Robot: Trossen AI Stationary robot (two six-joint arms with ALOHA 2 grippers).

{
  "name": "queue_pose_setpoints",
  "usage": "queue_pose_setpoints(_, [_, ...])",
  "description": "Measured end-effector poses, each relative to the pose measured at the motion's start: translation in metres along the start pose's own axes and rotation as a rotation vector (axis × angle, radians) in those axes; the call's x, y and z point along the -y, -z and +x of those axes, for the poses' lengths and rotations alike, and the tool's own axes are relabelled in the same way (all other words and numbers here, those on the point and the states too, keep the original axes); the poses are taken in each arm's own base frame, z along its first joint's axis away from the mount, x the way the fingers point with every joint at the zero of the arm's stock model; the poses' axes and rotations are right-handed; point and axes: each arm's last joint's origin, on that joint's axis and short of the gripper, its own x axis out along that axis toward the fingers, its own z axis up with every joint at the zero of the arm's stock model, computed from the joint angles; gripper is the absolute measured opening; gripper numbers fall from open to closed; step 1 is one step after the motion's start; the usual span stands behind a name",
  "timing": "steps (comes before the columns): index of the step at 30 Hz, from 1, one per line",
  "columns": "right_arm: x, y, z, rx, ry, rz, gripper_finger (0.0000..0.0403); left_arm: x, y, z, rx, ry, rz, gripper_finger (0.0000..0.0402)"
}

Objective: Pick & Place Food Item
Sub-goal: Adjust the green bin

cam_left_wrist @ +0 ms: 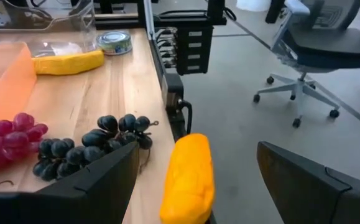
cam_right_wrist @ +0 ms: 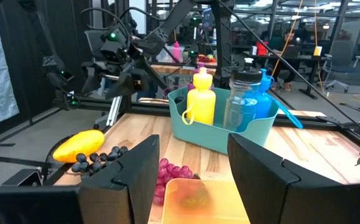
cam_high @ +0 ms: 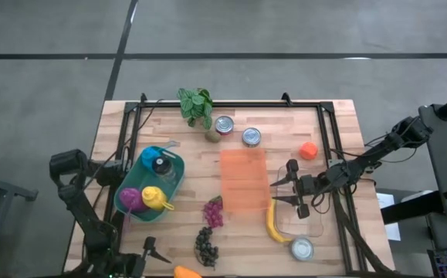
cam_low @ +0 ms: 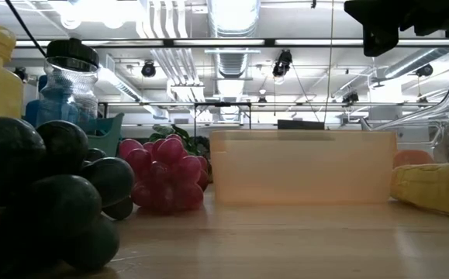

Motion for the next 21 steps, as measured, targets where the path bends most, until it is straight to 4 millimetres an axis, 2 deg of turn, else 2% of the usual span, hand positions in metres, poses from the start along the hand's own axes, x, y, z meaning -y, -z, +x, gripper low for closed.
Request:
queue_pose_setpoints(10, [0.000,0.000,0.000,0.000,0.000,0.000,0.0189,0.001,0.009,0.005,-0.011,-0.016,0.018,0.0330])
queue_pose_setpoints(12, [0.000,0.000,0.000,0.000,0.000,0.000,0.0189,0.001,0.000,0.001,0.014,-0.002,-0.014,0.0330])
queue_pose_setpoints(16, [0.000,0.000,0.000,0.000,0.000,0.000,0.0189,-0.005,-0.031,-0.017,0.049,0.052,-0.085,0.0330])
queue_pose_setpoints(21, [0.000,0.000,0.000,0.000,0.000,0.000,0.0189,-0.029,-0.061,-0.047,-0.003,0.072,-0.168,0.0330])
